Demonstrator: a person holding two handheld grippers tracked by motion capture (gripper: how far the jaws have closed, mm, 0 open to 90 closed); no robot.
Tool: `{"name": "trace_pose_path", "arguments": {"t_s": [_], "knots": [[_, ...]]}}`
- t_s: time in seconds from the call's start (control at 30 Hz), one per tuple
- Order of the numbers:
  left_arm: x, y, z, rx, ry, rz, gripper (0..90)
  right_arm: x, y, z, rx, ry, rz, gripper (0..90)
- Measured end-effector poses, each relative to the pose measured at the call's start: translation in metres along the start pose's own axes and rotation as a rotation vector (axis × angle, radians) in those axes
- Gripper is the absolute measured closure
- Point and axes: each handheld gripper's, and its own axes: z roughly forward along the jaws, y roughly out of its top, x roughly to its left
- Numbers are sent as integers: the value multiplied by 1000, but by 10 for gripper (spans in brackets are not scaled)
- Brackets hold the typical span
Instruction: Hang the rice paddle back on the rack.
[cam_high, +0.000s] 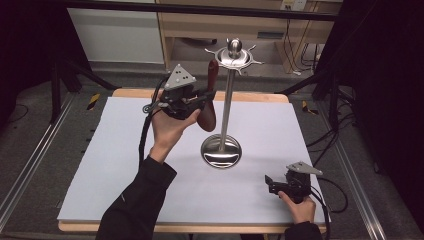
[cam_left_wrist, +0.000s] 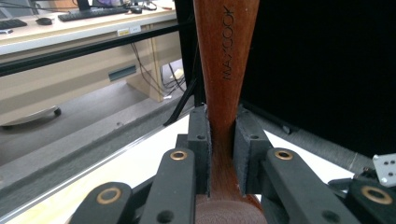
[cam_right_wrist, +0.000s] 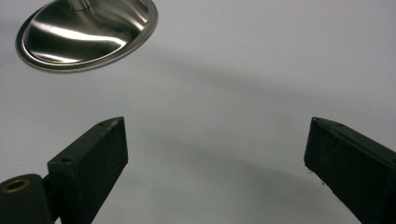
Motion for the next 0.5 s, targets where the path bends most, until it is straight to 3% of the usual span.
{"name": "trace_pose_path", "arguments": {"t_s": [0.5], "knots": [[-2, -5, 8, -39, 12, 12, 769, 0, 0, 1, -1, 2, 8, 66]]}}
